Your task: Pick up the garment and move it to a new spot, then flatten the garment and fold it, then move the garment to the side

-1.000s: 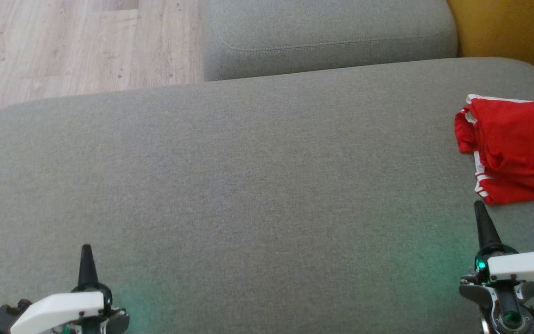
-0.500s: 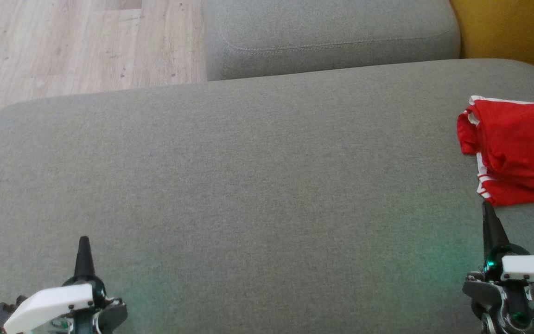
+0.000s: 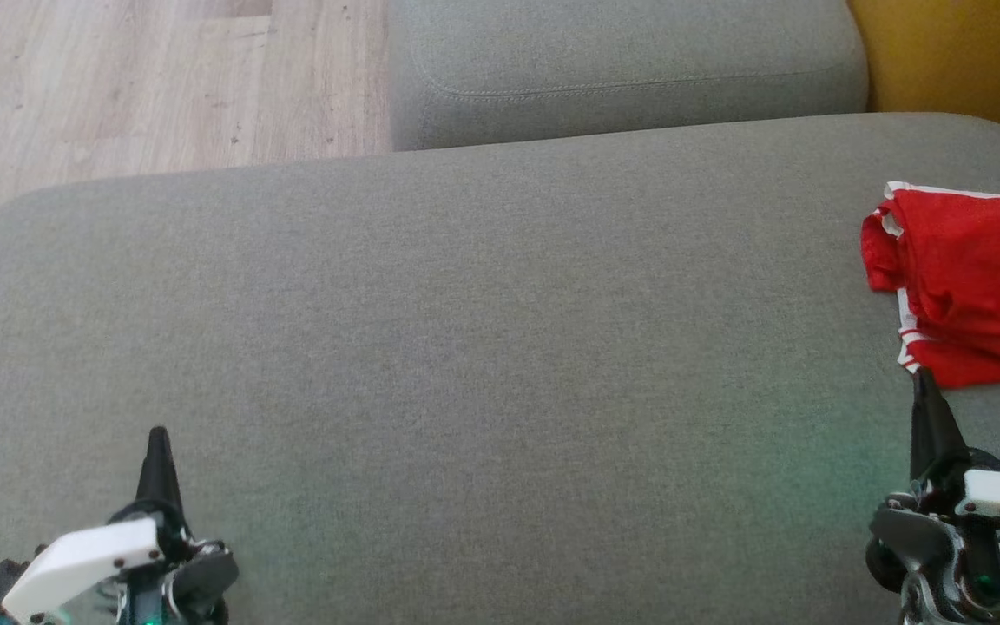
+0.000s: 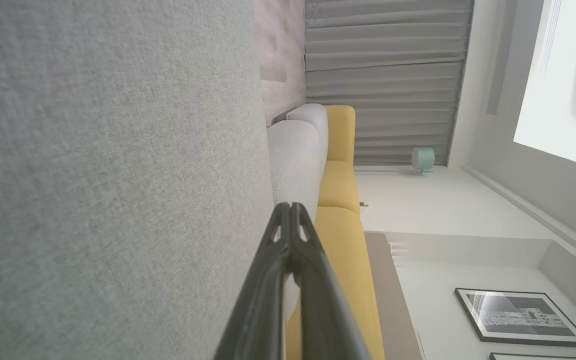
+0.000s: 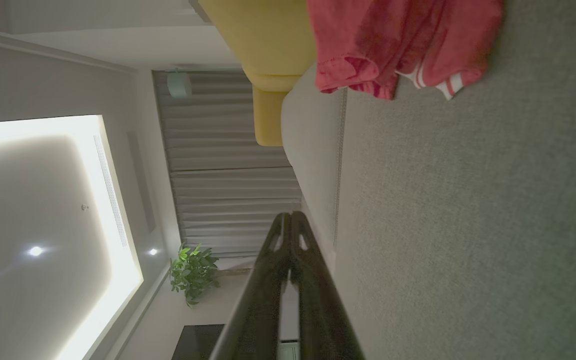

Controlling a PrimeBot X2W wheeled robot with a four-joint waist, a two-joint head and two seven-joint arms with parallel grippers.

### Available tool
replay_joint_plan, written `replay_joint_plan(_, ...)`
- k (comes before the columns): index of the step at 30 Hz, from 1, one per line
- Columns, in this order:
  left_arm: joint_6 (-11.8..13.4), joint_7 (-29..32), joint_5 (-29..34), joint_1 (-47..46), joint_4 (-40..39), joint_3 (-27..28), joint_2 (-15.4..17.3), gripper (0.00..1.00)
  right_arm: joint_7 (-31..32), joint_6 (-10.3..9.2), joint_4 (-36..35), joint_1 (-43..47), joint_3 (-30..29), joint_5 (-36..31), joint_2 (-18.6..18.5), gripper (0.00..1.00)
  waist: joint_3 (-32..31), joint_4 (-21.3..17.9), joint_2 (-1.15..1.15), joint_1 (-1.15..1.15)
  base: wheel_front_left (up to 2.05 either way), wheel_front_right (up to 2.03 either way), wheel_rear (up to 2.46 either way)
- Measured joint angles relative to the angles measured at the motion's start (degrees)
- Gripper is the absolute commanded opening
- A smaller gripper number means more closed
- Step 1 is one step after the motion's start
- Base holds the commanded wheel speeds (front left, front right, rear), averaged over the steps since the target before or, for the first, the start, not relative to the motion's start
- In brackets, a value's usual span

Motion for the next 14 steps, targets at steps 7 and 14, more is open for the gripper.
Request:
replay_joint_plan(7,0.0,0.0,-0.3,-0.3,-0.1,0.0,0.0,0.00,0.0,0.00,0.0,0.0,-0.1,0.4,0.0,0.00,0.0,0.0,0.00,0.00,0.00,0.00,0.00)
replay_joint_plan(14,0.0,0.0,-0.3,-0.3,-0.1,0.1,-0.1,0.00,0.0,0.00,0.0,0.0,-0.1,0.4,0.0,0.00,0.0,0.0,0.00,0.00,0.00,0.00,0.00)
